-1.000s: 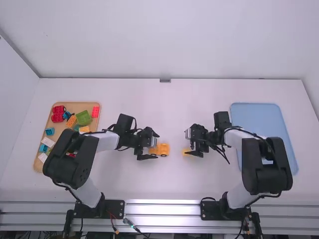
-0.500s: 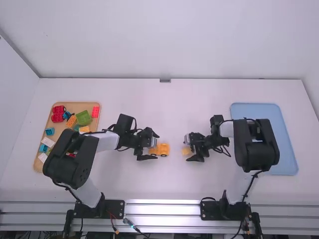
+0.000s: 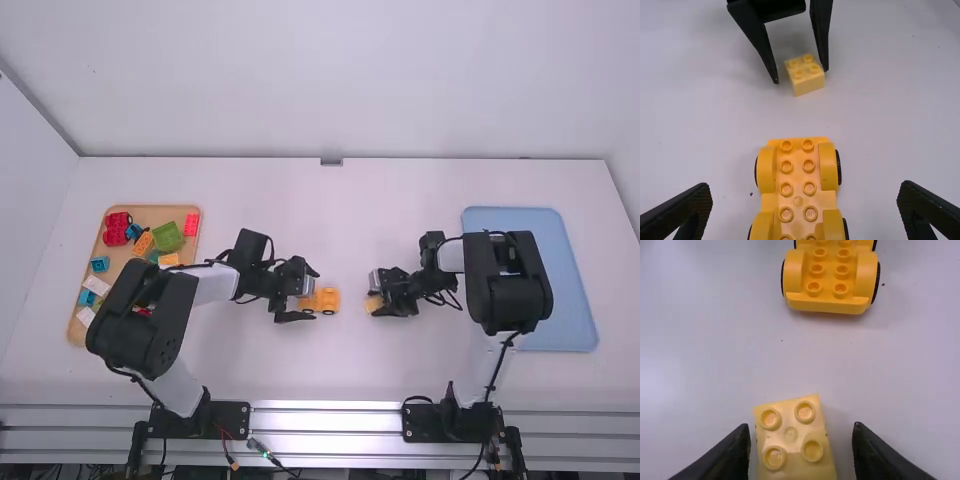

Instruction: Assemble lego blocks to make yellow taxi

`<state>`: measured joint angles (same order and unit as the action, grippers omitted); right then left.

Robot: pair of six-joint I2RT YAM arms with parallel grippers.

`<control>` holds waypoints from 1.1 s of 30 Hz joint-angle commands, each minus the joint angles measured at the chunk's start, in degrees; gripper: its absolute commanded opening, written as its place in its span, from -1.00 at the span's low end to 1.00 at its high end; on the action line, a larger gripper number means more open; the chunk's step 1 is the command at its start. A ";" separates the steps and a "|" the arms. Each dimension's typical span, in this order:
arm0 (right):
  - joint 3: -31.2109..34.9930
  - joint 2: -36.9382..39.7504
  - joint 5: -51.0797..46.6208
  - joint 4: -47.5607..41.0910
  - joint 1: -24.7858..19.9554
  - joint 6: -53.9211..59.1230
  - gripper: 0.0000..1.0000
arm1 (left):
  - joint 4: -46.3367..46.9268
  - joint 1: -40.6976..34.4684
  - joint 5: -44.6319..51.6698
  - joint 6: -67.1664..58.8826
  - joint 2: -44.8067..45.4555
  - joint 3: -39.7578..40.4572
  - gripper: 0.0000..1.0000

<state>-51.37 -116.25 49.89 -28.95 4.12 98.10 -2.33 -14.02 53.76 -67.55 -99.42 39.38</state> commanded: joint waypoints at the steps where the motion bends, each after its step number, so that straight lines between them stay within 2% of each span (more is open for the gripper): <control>1: -0.74 -0.85 -0.04 -0.57 0.00 0.28 -0.06 | 0.15 0.52 0.61 -0.85 -0.46 0.85 0.98; 6: -0.81 -0.85 -0.22 -1.81 0.00 0.33 -0.24 | 0.76 0.52 -1.31 -0.83 -0.46 0.85 0.98; 9: -0.79 -0.83 0.66 -1.53 0.00 -1.03 -0.51 | 1.25 0.52 -1.11 -0.85 -0.46 0.85 0.98; 18: -2.16 -0.76 2.84 -4.00 0.00 -1.84 -0.58 | 0.26 0.52 -0.87 -0.87 -2.16 0.85 0.98; 23: -8.50 -0.66 5.95 -14.49 0.13 -1.64 -0.63 | -2.34 0.52 -0.85 -0.83 -5.33 0.85 0.98; 25: -9.99 -0.66 7.02 -16.17 0.79 -1.70 -0.67 | -3.23 0.52 -0.63 -0.83 -6.14 0.85 0.98; 28: -11.52 -0.66 9.33 -16.44 2.14 -1.84 -0.62 | -4.02 0.59 -0.66 -0.83 -6.91 0.87 0.98; 33: -12.00 0.44 13.94 -16.28 3.13 -1.84 -0.70 | -4.04 0.55 -0.70 -0.83 -6.93 0.85 0.98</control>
<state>-62.67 -116.31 59.64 -44.93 7.07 96.38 -6.52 -14.04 51.86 -67.57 -105.89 39.40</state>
